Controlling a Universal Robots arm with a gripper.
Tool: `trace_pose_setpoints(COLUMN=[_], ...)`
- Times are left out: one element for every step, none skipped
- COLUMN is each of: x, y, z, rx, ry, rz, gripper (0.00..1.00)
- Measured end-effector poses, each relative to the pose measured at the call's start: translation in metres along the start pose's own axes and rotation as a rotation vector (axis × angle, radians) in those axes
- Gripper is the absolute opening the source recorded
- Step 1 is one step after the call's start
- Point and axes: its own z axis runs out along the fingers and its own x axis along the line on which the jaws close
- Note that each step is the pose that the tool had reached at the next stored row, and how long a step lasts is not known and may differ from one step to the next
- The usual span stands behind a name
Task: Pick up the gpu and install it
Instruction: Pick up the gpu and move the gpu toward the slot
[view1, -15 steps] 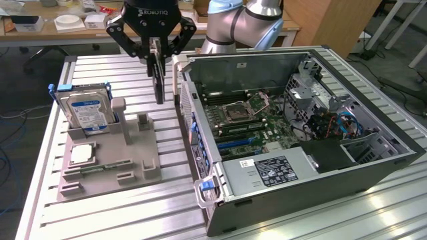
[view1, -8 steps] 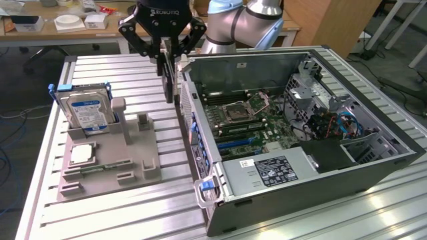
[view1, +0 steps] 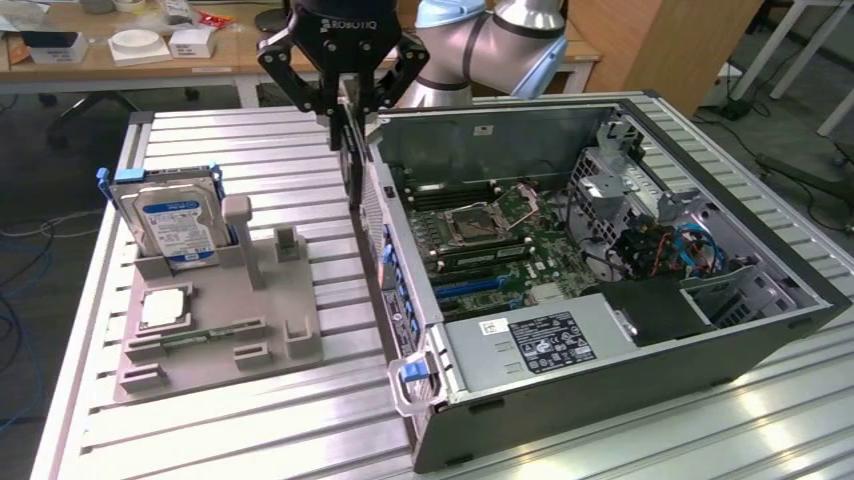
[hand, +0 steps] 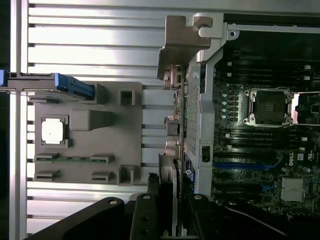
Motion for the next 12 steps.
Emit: trace_pose_setpoints(x=[-0.002,-0.003,-0.005,-0.007,-0.008,-0.010,-0.011,-0.013,-0.015,-0.016,-0.018,-0.019], y=[0.0000,-0.0001,-0.0001,-0.0001,-0.0001,-0.0001,-0.0002,-0.0002,-0.0002,-0.0002,-0.0002,-0.0003], z=[0.0000,-0.0001,-0.0001,-0.0001,-0.0001,-0.0001,-0.0002,-0.0002,-0.0002,-0.0003,-0.0003,-0.0003], rx=[0.0000,0.0000,0.0000,0.0000,-0.0001,-0.0001,0.0000,0.0001,0.0000,0.0000,0.0000,0.0000], ry=[0.0000,0.0000,0.0000,0.0000,0.0000,0.0000,0.0000,0.0000,0.0000,0.0001,0.0001,0.0000], rz=[0.000,0.000,0.000,0.000,0.000,0.000,0.000,0.000,0.000,0.000,0.000,0.000], gripper=[0.27,0.27,0.27,0.27,0.27,0.27,0.27,0.27,0.27,0.27,0.27,0.27])
